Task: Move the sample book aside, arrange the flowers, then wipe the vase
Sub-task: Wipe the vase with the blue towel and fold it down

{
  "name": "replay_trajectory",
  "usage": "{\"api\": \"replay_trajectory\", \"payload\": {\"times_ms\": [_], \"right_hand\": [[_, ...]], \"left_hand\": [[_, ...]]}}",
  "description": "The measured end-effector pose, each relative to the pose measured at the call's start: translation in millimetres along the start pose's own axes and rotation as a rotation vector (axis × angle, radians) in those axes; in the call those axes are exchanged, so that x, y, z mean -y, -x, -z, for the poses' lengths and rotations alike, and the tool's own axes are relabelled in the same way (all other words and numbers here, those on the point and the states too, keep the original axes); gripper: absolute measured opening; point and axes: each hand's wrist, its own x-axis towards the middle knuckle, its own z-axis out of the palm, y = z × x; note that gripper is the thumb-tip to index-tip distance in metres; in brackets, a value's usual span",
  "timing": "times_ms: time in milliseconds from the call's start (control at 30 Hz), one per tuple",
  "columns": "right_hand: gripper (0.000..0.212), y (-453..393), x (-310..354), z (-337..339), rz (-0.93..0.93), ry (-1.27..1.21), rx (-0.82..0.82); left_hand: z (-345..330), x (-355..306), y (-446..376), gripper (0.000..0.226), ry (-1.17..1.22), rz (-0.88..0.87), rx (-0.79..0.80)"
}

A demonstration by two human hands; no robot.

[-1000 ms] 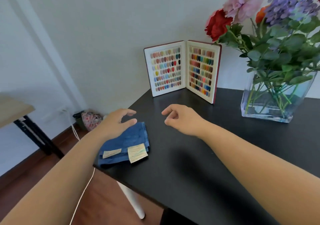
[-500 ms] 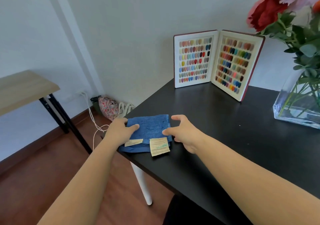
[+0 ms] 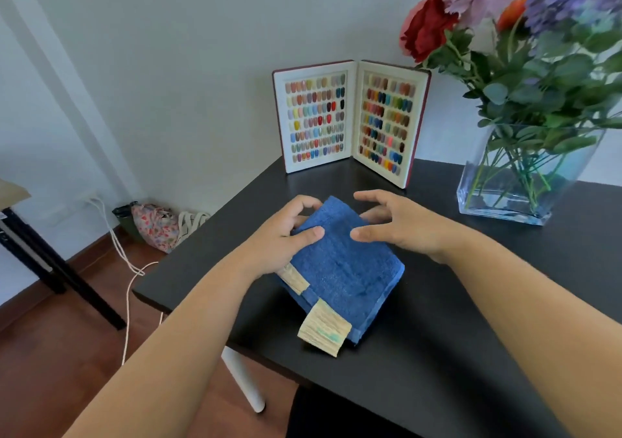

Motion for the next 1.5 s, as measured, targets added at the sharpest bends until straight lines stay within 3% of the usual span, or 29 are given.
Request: {"api": "replay_trajectory", "payload": {"times_ms": [100,200,367,500,600,700,933,1167,1333,1400,1500], "right_hand": [[0.057,31,-11,34,-0.073,-0.173,0.198],[0.040,64,-33,53,-0.082,-0.465,0.177],[0.041,108,-61,69,0.029,-0.979,-0.033],[0.060,124,-75,74,0.264,-1.227,-0.034],[0.057,124,-79,81,0.346,-1.329,-0.018],[0.059,118,-89,86,0.319,-1.369,-0.123],[0.063,101,-97,95,0.248,-1.428,-0.245],[0.050,104,-105,107,0.232,-1.351,-0.241],[0.064,98,-102,109,0.220,-1.219,-0.310],[0.053,97,-102,112,0.197,-1.120,-0.376],[0.035,102,-102,124,0.208,-0.948,-0.636]], "left_hand": [[-28,-32,-34,0.026,-0.031,-0.113,0.119],[-61,-57,-69,0.027,-0.072,-0.237,0.170],[-126,-95,-113,0.029,0.087,-0.386,0.184],[-166,-119,-135,0.024,0.325,-0.419,0.296],[-181,-130,-151,0.021,0.471,-0.401,0.371],[-189,-132,-167,0.021,0.595,-0.347,0.383],[-213,-120,-185,0.018,0.646,-0.241,0.329],[-210,-113,-198,0.051,0.584,-0.254,0.374],[-214,-114,-207,0.050,0.588,-0.257,0.272],[-215,-113,-210,0.048,0.552,-0.274,0.199],[-212,-109,-214,0.037,0.529,-0.274,0.026]]}}
